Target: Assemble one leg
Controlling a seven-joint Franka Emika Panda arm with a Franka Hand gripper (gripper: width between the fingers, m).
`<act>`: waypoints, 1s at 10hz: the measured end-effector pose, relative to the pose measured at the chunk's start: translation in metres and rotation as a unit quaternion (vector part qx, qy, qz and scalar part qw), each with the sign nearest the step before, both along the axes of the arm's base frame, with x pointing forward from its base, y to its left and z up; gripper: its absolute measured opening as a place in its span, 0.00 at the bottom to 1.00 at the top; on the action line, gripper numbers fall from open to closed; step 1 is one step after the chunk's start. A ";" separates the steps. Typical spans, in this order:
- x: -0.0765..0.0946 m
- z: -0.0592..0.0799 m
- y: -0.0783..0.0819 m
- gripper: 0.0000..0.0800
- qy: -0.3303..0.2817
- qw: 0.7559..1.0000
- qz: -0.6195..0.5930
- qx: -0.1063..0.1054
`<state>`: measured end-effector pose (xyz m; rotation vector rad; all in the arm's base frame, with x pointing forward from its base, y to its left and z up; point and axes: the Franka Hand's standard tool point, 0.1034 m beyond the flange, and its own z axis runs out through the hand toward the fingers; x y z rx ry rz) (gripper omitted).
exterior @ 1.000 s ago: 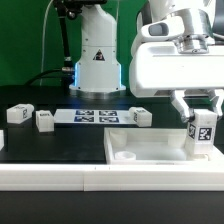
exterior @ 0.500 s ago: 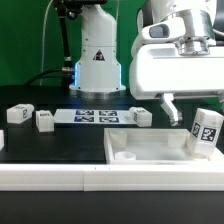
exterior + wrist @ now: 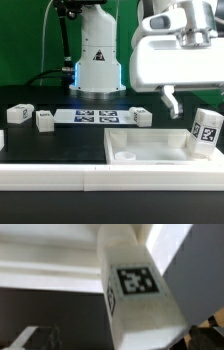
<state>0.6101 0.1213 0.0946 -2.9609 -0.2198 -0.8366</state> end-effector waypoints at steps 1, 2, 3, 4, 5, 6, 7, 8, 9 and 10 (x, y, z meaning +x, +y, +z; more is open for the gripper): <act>0.000 -0.001 0.000 0.81 0.000 1.000 0.000 0.000; 0.000 -0.002 0.000 0.81 0.001 1.000 0.000 0.000; -0.002 -0.011 0.001 0.81 0.043 0.999 -0.005 0.004; 0.004 -0.012 0.000 0.81 0.080 0.997 -0.007 0.006; 0.010 -0.012 -0.003 0.81 0.098 0.995 -0.012 0.007; 0.008 -0.014 -0.001 0.81 0.143 0.989 -0.020 0.013; 0.008 -0.014 0.001 0.81 0.175 0.984 -0.023 0.016; 0.006 -0.012 0.004 0.81 0.213 0.977 -0.020 0.016; 0.006 -0.012 0.005 0.81 0.242 0.970 -0.020 0.016; 0.008 -0.010 0.007 0.81 0.242 0.970 -0.022 0.017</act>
Offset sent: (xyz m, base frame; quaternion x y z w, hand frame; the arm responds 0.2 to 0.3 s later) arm 0.0205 -0.0208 -0.0111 -0.0468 -0.1801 0.0334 0.9820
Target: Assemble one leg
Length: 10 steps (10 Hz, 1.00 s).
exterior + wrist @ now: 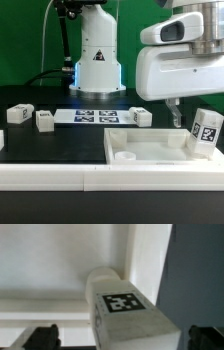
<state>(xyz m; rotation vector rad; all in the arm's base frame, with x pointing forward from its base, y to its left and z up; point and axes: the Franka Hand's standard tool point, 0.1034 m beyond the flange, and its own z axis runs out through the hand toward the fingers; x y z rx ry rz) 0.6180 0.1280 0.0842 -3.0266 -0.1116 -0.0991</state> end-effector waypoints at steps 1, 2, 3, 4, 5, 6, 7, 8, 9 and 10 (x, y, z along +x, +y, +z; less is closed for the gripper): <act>0.000 -0.001 -0.001 0.67 -0.002 1.000 -0.001 0.000; 0.000 -0.001 -0.001 0.46 -0.002 1.000 -0.001 0.000; 0.001 0.000 -0.002 0.46 -0.002 1.000 -0.001 -0.001; 0.001 0.000 -0.003 0.39 -0.002 1.000 -0.002 -0.001; 0.001 0.000 -0.004 0.39 -0.002 1.000 -0.010 -0.001; 0.001 0.000 -0.004 0.39 -0.001 1.000 -0.018 0.000; 0.002 0.000 -0.005 0.39 -0.001 1.000 -0.018 0.000; 0.002 -0.001 -0.005 0.39 0.000 0.999 -0.034 0.001; 0.002 -0.001 -0.006 0.39 0.001 0.995 -0.095 0.004; 0.003 -0.001 -0.007 0.39 0.002 0.990 -0.144 0.008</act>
Offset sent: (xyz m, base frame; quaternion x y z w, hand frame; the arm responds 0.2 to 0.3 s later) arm 0.0000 0.0000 0.0000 0.0000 0.0000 0.0000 1.0000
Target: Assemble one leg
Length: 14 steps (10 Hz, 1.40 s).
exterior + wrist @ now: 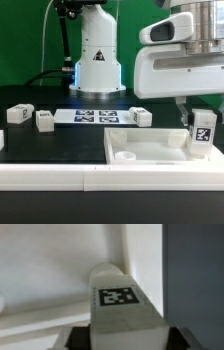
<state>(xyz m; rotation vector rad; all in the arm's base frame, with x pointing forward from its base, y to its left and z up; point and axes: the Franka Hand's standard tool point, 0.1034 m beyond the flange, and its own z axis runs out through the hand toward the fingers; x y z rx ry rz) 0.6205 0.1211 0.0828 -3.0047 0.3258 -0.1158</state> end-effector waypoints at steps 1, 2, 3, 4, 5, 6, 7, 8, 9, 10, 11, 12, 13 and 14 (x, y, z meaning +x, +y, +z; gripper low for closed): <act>0.000 0.000 -0.001 0.39 0.002 0.998 -0.068 0.006; 0.001 -0.001 -0.002 0.39 0.003 0.993 -0.121 0.009; 0.001 -0.001 -0.003 0.39 0.006 0.987 -0.162 0.013; 0.001 -0.001 -0.004 0.39 0.011 0.977 -0.213 0.018; 0.001 -0.001 -0.002 0.38 0.020 0.961 -0.276 0.023; -0.002 -0.001 0.004 0.38 0.032 0.943 -0.330 0.026; -0.002 -0.001 0.005 0.38 0.039 0.937 -0.347 0.027; -0.002 -0.002 0.004 0.38 0.040 0.936 -0.348 0.028; -0.002 -0.002 0.004 0.38 0.040 0.936 -0.349 0.029; -0.002 -0.002 0.004 0.47 0.038 0.945 -0.324 0.026; -0.001 -0.001 0.001 0.70 0.034 0.956 -0.291 0.023; -0.001 -0.001 0.001 0.70 0.031 0.969 -0.245 0.016; -0.002 0.000 0.002 0.79 0.027 0.984 -0.174 0.003; -0.002 0.001 0.004 0.79 0.023 0.993 -0.116 -0.009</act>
Offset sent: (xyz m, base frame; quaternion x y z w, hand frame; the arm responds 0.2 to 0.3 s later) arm -0.0050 0.0000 -0.0072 -0.0124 0.0018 0.2648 0.9642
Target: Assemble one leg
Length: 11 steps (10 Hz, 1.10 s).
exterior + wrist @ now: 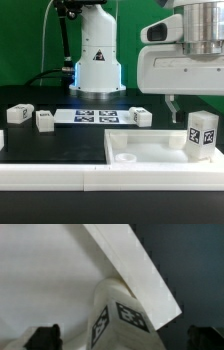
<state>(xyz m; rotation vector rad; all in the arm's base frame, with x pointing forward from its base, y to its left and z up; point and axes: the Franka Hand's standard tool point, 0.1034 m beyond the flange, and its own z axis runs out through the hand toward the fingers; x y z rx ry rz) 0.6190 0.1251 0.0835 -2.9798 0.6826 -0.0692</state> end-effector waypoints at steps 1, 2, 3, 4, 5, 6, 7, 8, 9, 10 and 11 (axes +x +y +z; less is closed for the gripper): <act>0.001 0.000 0.000 0.81 -0.005 0.997 0.073 -0.015; 0.001 -0.001 -0.002 0.81 -0.007 0.990 0.136 -0.026; 0.000 -0.002 -0.004 0.81 -0.004 0.983 0.180 -0.029; 0.002 -0.002 -0.006 0.81 -0.006 0.972 0.232 -0.032; 0.003 -0.002 -0.006 0.81 -0.009 0.961 0.273 -0.034; 0.003 -0.002 -0.002 0.81 -0.012 0.960 0.278 -0.034; 0.002 -0.003 -0.002 0.79 -0.015 0.953 0.300 -0.035; 0.003 -0.003 -0.003 0.62 -0.015 0.953 0.300 -0.035; 0.003 -0.003 -0.003 0.62 -0.015 0.953 0.299 -0.035; 0.003 -0.003 -0.004 0.36 -0.015 0.954 0.299 -0.036; 0.003 -0.003 -0.004 0.36 -0.014 0.954 0.299 -0.036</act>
Offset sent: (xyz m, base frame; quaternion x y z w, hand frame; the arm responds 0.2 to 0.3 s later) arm 0.0136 -0.0081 -0.0016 0.0012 -0.0311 -0.2511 0.9675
